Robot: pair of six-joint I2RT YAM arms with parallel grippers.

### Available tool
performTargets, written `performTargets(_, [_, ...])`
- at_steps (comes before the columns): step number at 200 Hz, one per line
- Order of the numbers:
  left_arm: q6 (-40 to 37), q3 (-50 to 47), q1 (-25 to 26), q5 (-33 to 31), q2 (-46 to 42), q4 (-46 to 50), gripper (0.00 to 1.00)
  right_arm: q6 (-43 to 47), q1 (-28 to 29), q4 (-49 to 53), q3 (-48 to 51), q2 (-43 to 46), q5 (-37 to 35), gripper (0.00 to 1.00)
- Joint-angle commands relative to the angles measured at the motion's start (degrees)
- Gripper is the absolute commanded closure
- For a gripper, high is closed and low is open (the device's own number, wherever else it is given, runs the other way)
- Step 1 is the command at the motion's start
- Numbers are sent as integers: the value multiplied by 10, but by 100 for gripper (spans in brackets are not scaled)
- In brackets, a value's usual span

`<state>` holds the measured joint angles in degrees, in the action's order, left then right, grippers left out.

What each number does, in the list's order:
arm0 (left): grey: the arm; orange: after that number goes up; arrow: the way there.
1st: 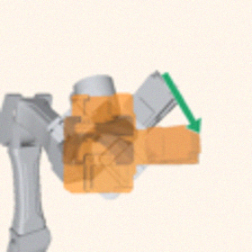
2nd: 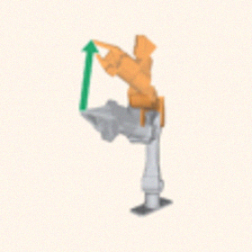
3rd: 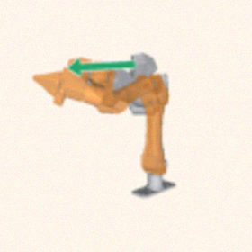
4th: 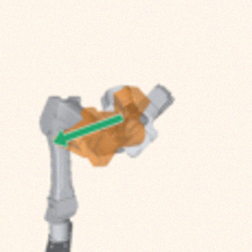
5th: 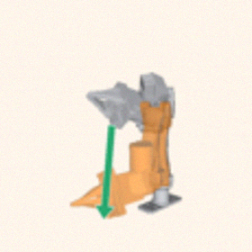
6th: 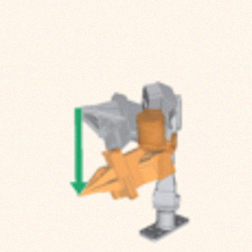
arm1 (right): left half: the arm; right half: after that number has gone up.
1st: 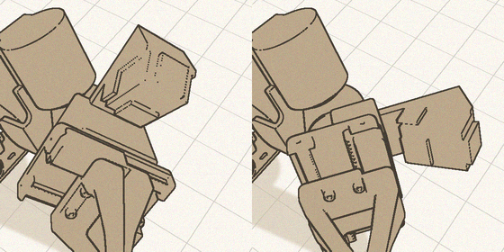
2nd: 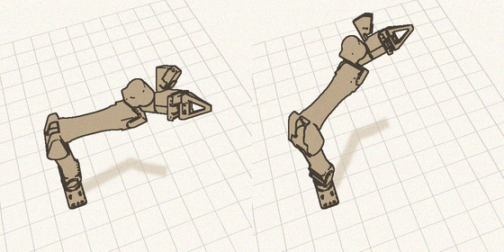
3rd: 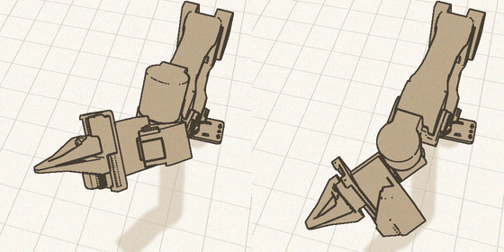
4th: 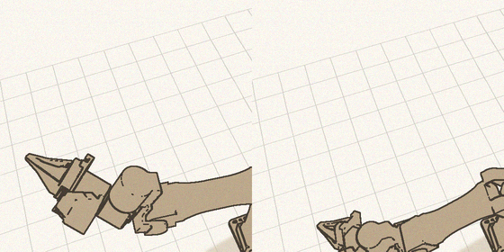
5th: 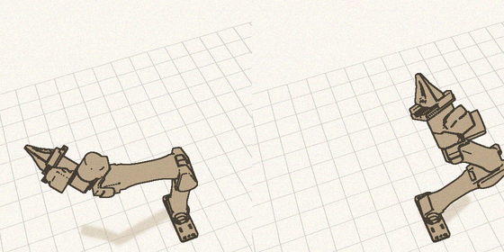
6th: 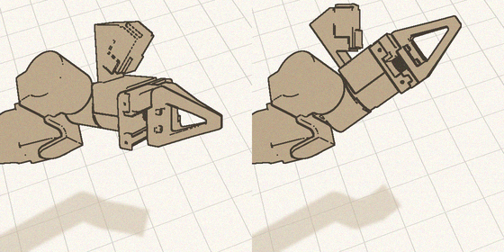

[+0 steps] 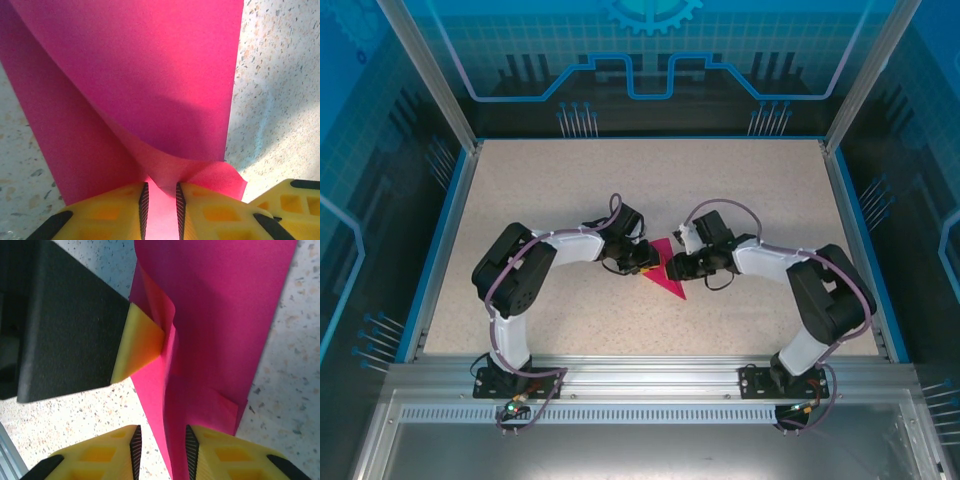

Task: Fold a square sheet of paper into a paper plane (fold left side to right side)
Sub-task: Fourth fold the wing at the center of the table.

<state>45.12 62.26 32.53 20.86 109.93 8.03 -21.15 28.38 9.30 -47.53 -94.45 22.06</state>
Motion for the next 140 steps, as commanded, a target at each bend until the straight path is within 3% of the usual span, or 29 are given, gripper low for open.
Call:
performTargets(1, [5, 11, 6, 13, 7, 5, 74, 5, -9, 5, -21, -23, 23, 69])
performTargets(13, [4, 11, 6, 13, 7, 6, 74, 5, -10, 3, -24, -27, 27, 71])
performTargets(48, [2, 11, 6, 10, 6, 10, 74, 3, -17, 2, -25, -26, 32, 96])
performTargets(140, [-1, 11, 6, 11, 7, 11, 73, 3, -49, 9, -25, -55, 59, 97])
